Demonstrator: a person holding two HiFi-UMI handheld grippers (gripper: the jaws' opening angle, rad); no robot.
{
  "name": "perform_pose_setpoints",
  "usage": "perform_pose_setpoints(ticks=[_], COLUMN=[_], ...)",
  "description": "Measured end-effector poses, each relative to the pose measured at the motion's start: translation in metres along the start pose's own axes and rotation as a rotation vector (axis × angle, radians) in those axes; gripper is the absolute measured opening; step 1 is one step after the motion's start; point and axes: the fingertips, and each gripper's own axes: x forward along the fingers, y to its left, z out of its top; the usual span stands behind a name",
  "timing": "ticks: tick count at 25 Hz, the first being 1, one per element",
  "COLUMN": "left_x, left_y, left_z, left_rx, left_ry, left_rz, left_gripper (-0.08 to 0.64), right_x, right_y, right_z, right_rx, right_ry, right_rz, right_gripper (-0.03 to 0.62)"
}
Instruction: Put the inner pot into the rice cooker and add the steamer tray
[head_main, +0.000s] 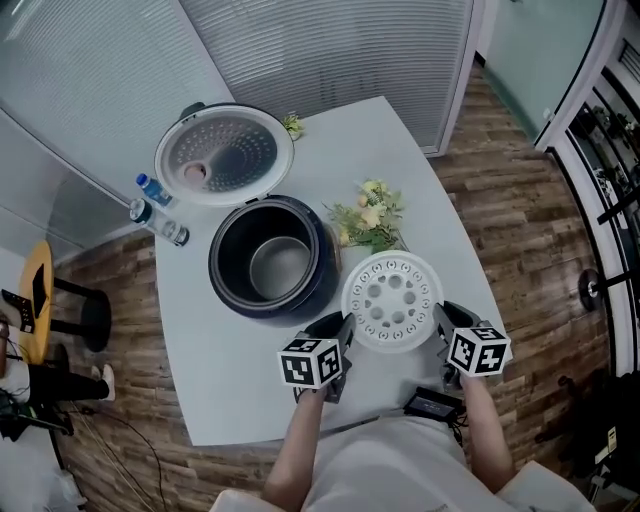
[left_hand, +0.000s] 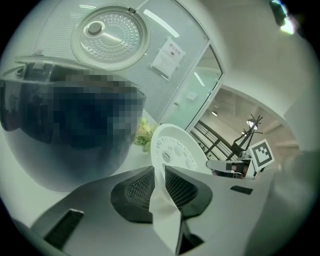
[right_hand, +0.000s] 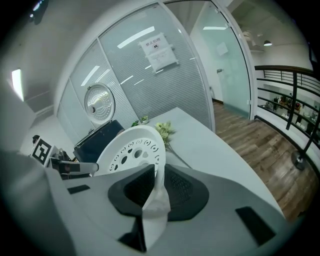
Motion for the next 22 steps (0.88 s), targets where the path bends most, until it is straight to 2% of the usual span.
perform_pose_setpoints(ticks=[7,12,17,22], left_x=[-0.020,-0.040,-0.062,-0.093], left_y=[-0.008,-0.019,-0.032,-0.047], left_z=[0.026,0.042,0.055,0.078], left_rx=[0.028,0.017,0.053,0.105], left_ry=[-0.055,-0.100,-0.144,-0.234], left_rz=[-0.041,-0.094,-0.124,-0.143], left_gripper=[0.063,0.057,0.055,0.055], right_x=[-0.020,-0.034,-0.052,-0.072], right_y=[0.018,0.029,0.041,0.061], right_z=[0.017,0.026,0.033,0.053], right_rx=[0.017,0.049,0.067,0.041], right_ry=[-0.069,-0.122,-0.162,-0.237], right_rz=[0.000,0.007,0.007,0.021], right_gripper=[0.072,0.071,0.069,0.069])
